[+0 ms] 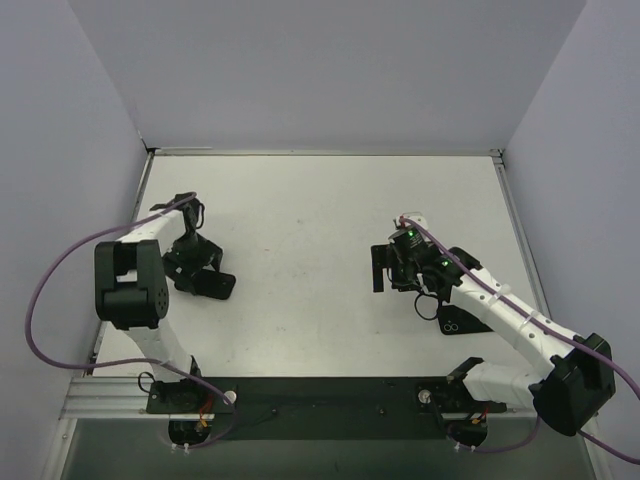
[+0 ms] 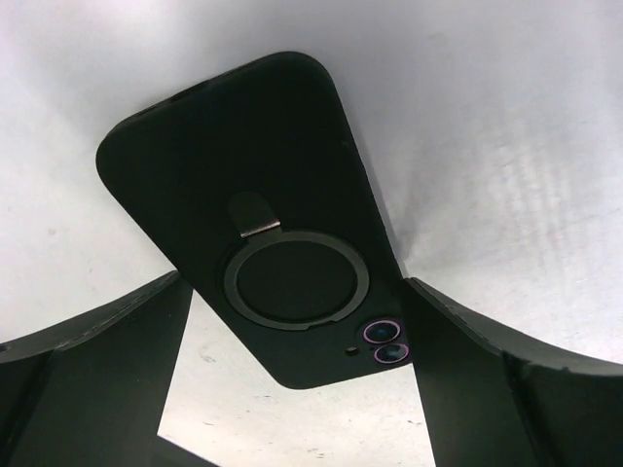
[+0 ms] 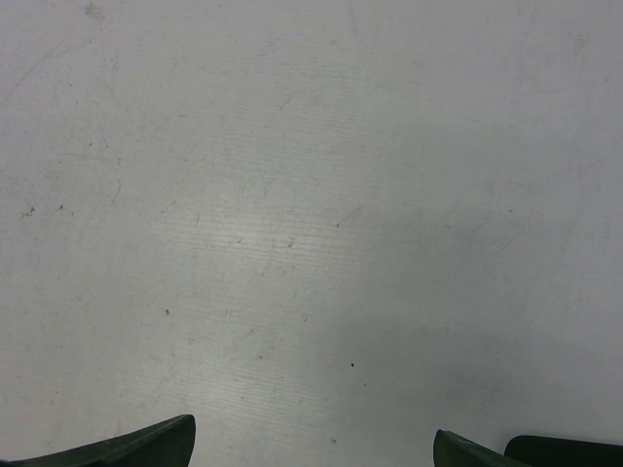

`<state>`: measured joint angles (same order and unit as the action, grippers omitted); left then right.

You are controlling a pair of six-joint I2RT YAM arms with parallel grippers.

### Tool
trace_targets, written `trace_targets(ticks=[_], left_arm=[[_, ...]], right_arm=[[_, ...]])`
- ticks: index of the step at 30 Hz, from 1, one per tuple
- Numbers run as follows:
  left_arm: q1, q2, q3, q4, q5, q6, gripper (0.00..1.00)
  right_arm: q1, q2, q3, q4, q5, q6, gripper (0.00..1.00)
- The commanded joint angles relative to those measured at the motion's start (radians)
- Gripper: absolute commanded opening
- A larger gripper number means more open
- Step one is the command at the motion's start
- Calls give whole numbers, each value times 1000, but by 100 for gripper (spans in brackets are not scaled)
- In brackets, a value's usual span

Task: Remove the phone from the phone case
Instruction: Adjust the phone at the center of the board.

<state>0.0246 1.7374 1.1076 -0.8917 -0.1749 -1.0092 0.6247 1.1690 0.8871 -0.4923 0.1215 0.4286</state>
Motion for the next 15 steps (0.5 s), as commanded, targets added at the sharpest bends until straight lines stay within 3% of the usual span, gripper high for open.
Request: trace_targets(ticks=[1, 15], left_arm=[[-63, 174, 187, 246, 135, 170, 97], [-169, 335, 432, 188, 322, 561, 97]], right_arm=[[13, -22, 15, -45, 36, 12, 100], [18, -6, 15, -48, 36, 29, 100]])
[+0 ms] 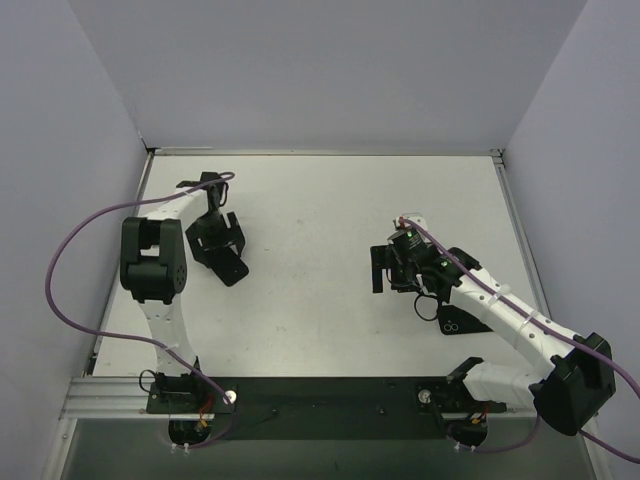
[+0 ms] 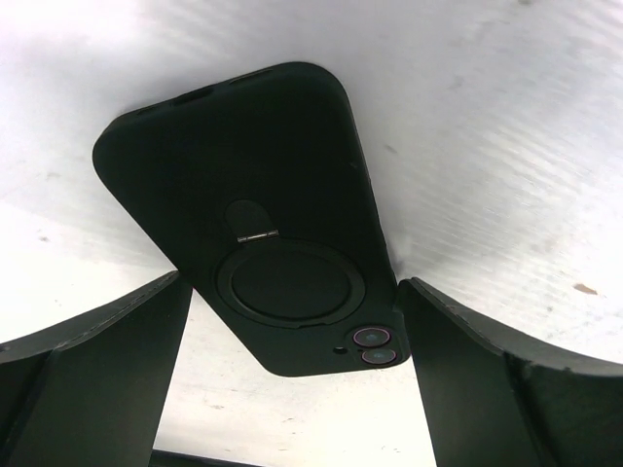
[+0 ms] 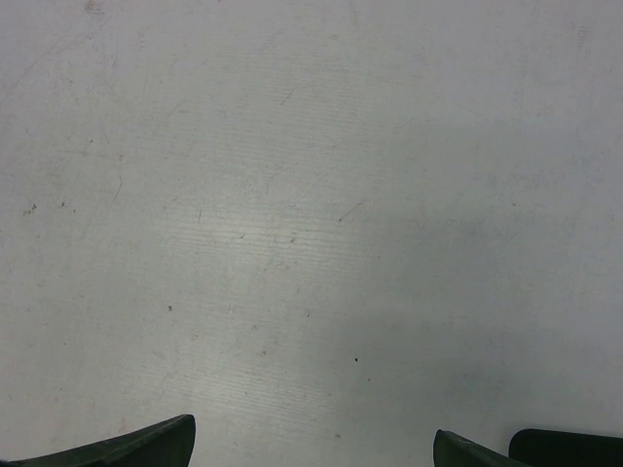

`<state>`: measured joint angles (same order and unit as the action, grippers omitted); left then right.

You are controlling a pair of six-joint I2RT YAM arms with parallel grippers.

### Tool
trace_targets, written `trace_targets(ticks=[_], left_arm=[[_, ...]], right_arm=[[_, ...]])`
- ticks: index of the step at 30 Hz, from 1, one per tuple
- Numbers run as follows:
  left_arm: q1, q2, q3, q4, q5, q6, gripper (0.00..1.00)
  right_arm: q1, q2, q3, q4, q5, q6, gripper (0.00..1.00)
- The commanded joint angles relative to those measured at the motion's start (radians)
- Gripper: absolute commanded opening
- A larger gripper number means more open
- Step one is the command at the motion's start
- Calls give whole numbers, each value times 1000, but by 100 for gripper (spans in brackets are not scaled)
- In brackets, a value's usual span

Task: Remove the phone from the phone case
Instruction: Adjust the phone at the center of the board.

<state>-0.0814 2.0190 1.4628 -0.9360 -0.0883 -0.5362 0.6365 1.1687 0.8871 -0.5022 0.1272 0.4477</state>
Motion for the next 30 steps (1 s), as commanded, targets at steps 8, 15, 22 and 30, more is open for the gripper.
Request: trace_targets(ticks=[8, 15, 22, 30], left_arm=[[-69, 6, 45, 241, 248, 147, 97], [-107, -107, -90, 296, 63, -91, 97], [-146, -220, -168, 359, -21, -274, 97], [-175, -241, -179, 300, -72, -422, 97]], right_arm=[[8, -23, -2, -38, 31, 22, 100], [6, -11, 1, -38, 22, 28, 100], [9, -18, 0, -38, 23, 22, 100], [9, -12, -10, -33, 19, 23, 100]])
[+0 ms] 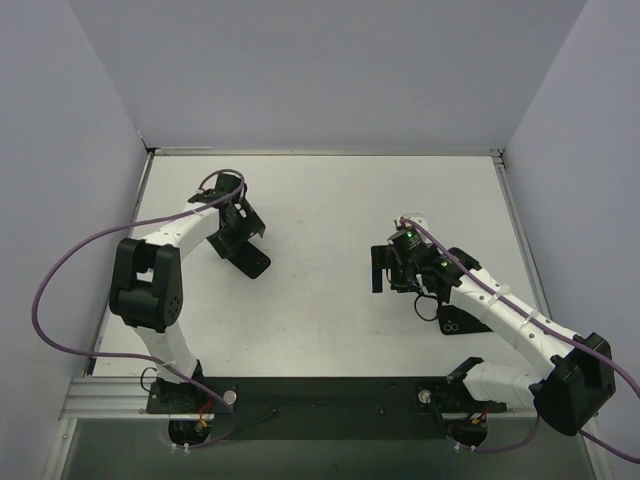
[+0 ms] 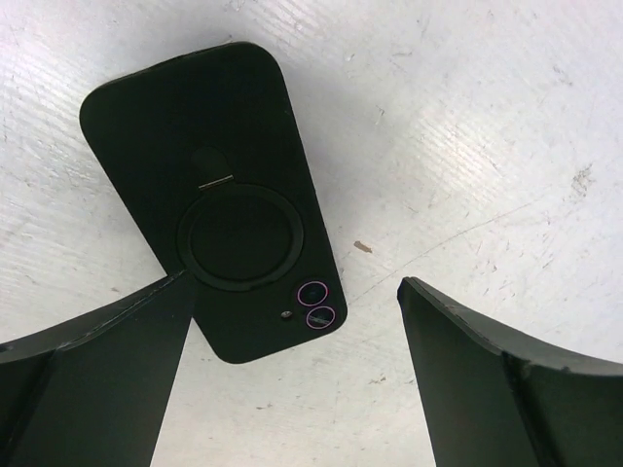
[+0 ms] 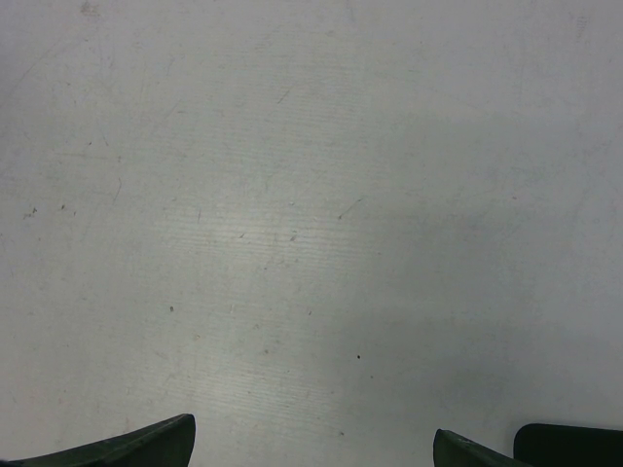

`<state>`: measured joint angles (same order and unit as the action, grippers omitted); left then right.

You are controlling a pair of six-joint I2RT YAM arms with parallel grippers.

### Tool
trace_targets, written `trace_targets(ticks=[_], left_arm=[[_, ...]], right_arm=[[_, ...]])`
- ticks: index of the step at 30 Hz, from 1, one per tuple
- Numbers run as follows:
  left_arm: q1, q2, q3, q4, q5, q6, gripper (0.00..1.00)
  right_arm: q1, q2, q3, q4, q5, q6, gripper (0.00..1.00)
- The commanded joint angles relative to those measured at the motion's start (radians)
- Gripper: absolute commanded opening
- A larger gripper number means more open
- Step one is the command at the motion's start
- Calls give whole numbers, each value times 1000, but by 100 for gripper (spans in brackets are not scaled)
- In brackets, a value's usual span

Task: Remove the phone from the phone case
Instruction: Adjust the phone at the center of the board, then pick up the phone at the center of the board.

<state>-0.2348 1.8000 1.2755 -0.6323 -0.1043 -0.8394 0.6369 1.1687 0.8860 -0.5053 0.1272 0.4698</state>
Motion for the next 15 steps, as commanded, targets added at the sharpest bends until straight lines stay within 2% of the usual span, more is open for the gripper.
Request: trace_targets(ticks=[1, 7, 15], left_arm=[[-44, -15, 21, -27, -80, -169, 97], [-122, 85, 139, -269, -199, -366, 97], [-152, 87, 117, -323, -242, -495, 97]], right_arm=[[9, -12, -10, -29, 17, 0, 100], [9, -14, -12, -26, 14, -7, 100], [9, -41, -35, -27, 14, -11, 100]])
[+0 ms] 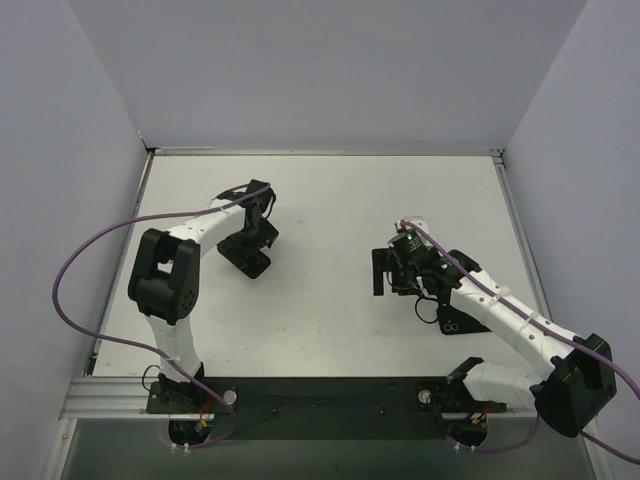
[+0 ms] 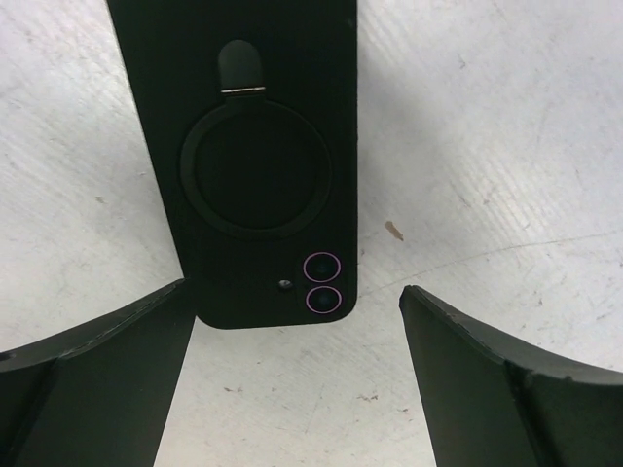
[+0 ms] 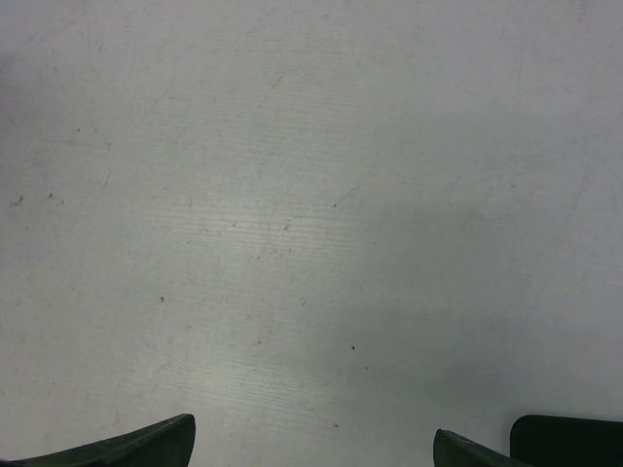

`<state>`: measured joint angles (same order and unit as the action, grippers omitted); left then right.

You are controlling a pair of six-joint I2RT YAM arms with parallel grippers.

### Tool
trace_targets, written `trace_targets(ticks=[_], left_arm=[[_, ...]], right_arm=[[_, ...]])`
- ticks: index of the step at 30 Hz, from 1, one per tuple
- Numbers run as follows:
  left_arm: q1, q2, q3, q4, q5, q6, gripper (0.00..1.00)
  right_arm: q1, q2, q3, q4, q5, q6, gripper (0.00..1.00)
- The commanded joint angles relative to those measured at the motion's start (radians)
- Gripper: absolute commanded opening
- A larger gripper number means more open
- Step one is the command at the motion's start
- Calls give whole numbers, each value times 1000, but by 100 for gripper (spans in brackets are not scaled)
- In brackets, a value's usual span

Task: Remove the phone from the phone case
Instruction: Pick up the phone at the center of the board.

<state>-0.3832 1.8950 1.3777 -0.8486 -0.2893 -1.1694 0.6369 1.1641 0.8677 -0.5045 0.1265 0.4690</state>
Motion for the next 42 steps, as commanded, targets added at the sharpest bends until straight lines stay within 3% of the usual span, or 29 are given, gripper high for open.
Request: trace_targets(ticks=[1, 28, 31, 32, 36, 38, 39, 42], left_arm=[[-5, -13, 6, -99, -57, -170, 97], [38, 124, -14, -75, -24, -174, 95], [43, 141, 9, -78, -21, -147, 83], [43, 144, 18, -86, -25, -129, 70], [35, 122, 46, -113, -33, -35, 44], [32, 93, 23, -101, -19, 46, 37], [27, 55, 6, -68, -7, 83, 28], [24, -48, -93, 35, 93, 200, 27]], right_arm=[[10, -38, -18, -26, 16, -12, 100], [10, -46, -4, -37, 1, -26, 100], [9, -50, -1, -42, 5, -20, 100], [10, -55, -1, -43, 5, -13, 100], [9, -57, 19, -49, -14, 17, 100], [9, -47, 51, -54, -45, 40, 100], [7, -38, 66, -55, -56, 63, 100], [1, 12, 148, -62, -120, 117, 100]])
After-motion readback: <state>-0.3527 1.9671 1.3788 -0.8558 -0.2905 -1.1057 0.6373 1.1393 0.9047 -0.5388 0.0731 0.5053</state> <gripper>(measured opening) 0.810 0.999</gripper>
